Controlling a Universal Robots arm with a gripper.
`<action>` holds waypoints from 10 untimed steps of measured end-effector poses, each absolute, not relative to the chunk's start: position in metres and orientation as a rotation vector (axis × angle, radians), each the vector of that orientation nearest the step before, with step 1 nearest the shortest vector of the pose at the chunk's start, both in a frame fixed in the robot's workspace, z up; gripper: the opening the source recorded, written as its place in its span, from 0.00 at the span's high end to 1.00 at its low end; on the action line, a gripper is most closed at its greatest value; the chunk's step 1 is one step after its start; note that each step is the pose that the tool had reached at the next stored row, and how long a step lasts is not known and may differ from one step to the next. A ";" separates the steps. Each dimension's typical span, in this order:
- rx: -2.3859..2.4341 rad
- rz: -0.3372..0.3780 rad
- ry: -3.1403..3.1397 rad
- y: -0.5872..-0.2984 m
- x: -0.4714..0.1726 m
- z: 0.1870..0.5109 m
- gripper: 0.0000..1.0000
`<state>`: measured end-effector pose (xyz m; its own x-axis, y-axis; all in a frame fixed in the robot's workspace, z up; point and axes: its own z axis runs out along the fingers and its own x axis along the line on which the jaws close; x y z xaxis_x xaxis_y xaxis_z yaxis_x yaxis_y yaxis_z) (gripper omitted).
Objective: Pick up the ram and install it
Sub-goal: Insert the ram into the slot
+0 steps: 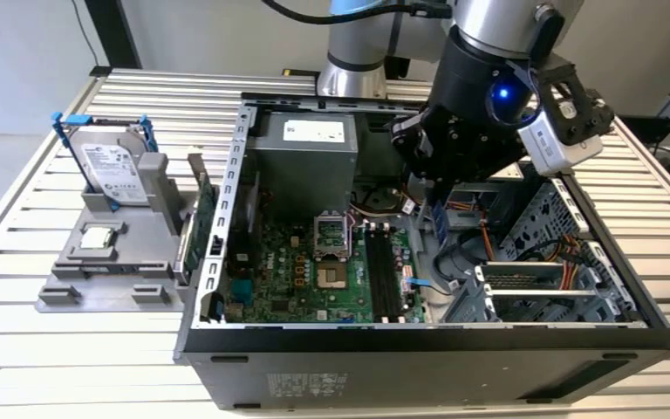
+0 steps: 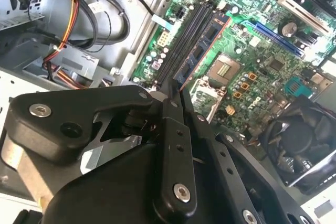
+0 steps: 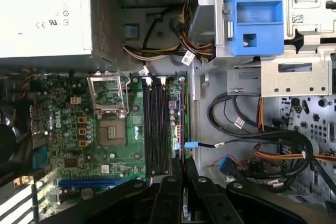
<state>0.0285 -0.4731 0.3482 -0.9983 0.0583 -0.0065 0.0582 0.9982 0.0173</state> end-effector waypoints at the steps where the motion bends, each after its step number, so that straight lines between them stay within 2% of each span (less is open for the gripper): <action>1: 0.091 0.026 3.133 -0.473 0.029 0.346 1.00; 10: 0.092 0.011 3.133 -0.473 0.028 0.343 1.00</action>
